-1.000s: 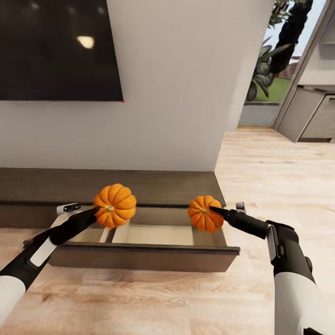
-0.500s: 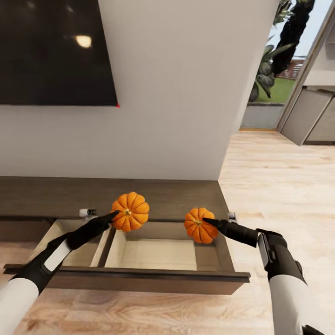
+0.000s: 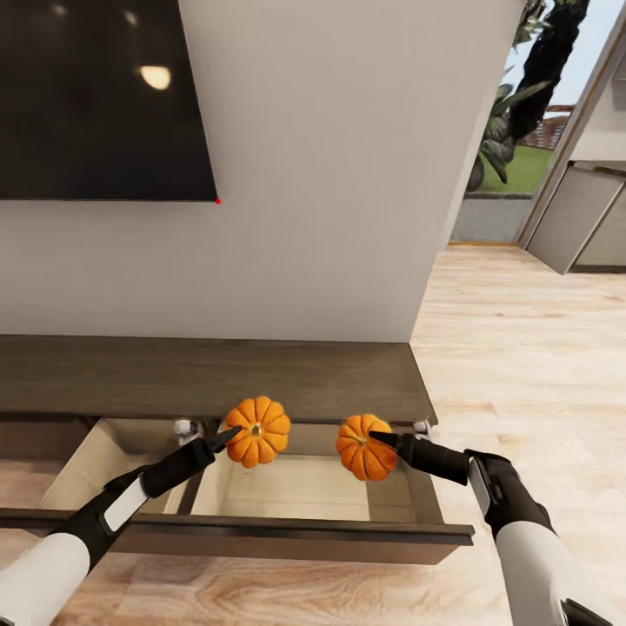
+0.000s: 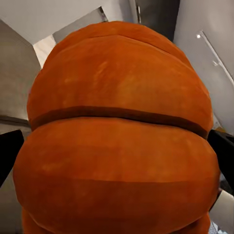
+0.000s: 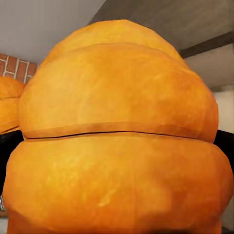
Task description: Place each of the two pumpkins and all three candles from the living room inside a cabinet in the living room (use any cabinet), then make sure every cabinet is closed, and position the cauldron so it is next to a table in the living room.
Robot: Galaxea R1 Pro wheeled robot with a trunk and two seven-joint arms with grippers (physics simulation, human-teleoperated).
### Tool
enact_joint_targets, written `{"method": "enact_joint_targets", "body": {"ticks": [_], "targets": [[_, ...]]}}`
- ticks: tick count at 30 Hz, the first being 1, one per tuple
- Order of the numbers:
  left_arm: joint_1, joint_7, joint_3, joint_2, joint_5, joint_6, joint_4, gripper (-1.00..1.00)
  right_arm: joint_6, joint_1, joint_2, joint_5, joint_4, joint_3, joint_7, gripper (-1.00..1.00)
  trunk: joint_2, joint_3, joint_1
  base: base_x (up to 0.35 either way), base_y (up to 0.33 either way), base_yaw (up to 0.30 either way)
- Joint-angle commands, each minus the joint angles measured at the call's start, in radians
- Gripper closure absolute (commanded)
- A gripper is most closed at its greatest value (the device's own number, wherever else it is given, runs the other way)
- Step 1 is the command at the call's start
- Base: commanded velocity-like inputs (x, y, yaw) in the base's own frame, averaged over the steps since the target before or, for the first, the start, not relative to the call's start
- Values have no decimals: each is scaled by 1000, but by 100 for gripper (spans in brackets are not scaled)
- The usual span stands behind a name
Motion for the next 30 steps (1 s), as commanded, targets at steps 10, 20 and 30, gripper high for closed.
{"method": "enact_joint_targets", "body": {"ticks": [10, 20, 30], "targets": [[1, 3, -4, -7, 1, -23, 156, 100, 2, 0, -1, 14, 109, -1, -112, 100, 0, 0, 0, 28, -1, 0], [1, 46, -11, -10, 1, -30, 166, 100, -33, 1, 0, 16, 146, -1, -232, 100, 0, 0, 0, 143, -16, 0], [1, 219, -63, -35, 1, -29, 174, 100, -40, 3, 4, 17, 182, -1, -306, 100, 0, 3, 0, 2, 0, -45]]}}
